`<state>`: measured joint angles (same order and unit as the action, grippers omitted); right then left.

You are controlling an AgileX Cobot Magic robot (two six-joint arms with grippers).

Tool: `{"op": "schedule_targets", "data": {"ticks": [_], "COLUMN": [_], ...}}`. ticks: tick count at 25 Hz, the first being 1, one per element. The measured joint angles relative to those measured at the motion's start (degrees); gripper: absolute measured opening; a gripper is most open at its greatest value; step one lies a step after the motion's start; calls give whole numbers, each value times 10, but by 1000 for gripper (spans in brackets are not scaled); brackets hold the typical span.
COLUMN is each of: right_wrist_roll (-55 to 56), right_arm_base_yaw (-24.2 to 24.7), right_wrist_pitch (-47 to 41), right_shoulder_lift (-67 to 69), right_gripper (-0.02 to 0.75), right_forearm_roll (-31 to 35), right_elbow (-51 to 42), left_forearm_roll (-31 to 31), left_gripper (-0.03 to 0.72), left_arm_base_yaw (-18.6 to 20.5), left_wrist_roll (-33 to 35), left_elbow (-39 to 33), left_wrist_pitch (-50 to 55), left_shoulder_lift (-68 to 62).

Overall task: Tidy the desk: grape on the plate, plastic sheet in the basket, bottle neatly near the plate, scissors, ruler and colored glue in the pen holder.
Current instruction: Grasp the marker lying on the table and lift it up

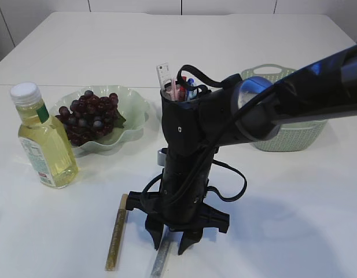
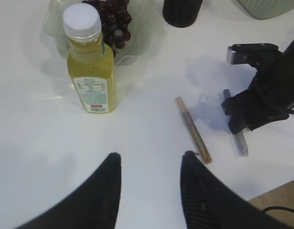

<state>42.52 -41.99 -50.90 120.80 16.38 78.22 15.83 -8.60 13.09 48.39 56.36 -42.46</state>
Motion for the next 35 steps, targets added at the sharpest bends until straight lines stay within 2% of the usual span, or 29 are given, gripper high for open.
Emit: {"op": "schedule_targets", "data": {"ticks": [28, 31, 35], "right_wrist_roll": [9, 9, 9], "right_arm_base_yaw": [0, 0, 0], "right_wrist_pitch": [-8, -8, -8], "right_shoulder_lift": [3, 3, 4], "right_gripper": [345, 307, 206], "right_forearm_roll": [-21, -22, -25], "right_elbow": [2, 2, 2], "left_forearm_roll": [-7, -8, -9], "left_gripper": [309, 309, 309], "left_arm_base_yaw": [0, 0, 0], "left_wrist_roll": [0, 0, 0], "left_elbow": [0, 0, 0], "left_wrist_pitch": [1, 1, 2], "left_shoulder_lift": [0, 0, 0]}}
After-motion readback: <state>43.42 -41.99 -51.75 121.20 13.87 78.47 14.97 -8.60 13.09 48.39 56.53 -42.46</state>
